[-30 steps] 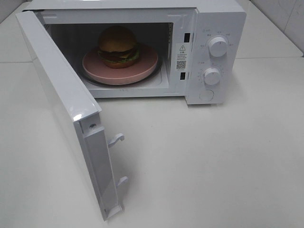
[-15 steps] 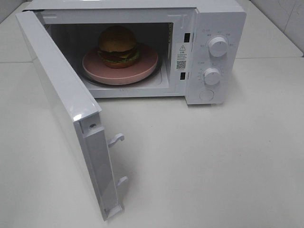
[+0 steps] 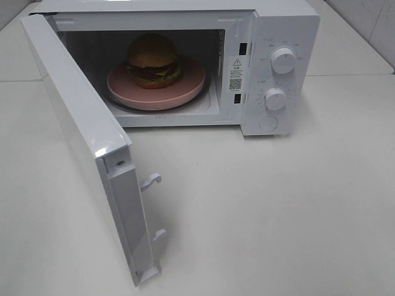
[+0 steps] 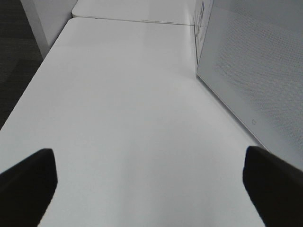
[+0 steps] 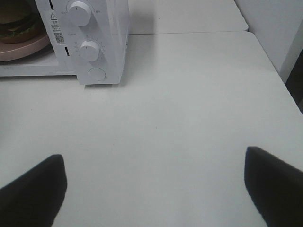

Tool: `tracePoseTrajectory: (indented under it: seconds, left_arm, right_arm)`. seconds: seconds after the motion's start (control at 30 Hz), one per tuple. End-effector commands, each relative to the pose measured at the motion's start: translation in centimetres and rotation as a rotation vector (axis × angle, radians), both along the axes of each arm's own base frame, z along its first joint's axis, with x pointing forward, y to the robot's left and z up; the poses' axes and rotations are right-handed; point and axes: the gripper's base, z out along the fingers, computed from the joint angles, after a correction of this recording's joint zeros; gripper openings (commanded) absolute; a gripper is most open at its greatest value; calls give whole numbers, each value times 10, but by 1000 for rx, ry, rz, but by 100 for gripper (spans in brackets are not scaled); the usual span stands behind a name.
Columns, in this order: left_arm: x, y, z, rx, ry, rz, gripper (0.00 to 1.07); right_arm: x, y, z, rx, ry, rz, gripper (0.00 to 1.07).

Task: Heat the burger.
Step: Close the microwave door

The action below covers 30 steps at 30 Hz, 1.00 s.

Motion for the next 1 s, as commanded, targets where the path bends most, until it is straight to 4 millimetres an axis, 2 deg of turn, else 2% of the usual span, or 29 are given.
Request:
tracePoseTrajectory:
  seconds: [0.03, 0.27, 0.3, 0.37, 0.4, 0.43, 0.5, 0.53, 0.6, 0.77, 1.0]
  left_arm:
    - [-1, -1, 0, -6, -10, -1, 102]
    - [-1, -1, 0, -6, -10, -1, 102]
    - [-1, -1, 0, -6, -10, -1, 102]
    - [-1, -1, 0, -6, -10, -1, 102]
    - [-1, -1, 0, -6, -10, -1, 102]
    - [-1, -1, 0, -6, -10, -1, 102]
    - [-1, -1, 0, -6, -10, -1, 102]
    - [-1, -1, 0, -6, -10, -1, 102]
    - [-1, -1, 0, -6, -10, -1, 102]
    - [-1, -1, 0, -6, -10, -1, 102]
    - [-1, -1, 0, -6, -10, -1, 102]
  right_arm:
    - [-3, 0, -2, -4, -25, 3, 96]
    - [-3, 0, -2, -3, -25, 2, 86]
    - [-3, 0, -2, -3, -25, 2, 80]
    - [-3, 0, -2, -3, -25, 2, 76]
    - [-3, 0, -2, -3, -25, 2, 69]
    - [-3, 0, -2, -3, -25, 2, 69]
    - [-3, 0, -2, -2, -25, 2, 59]
    - [-3, 0, -2, -2, -25, 2, 59]
    - [-3, 0, -2, -2, -25, 2, 52]
    - [-3, 0, -2, -2, -25, 2, 46]
    - [-3, 0, -2, -2, -25, 2, 45]
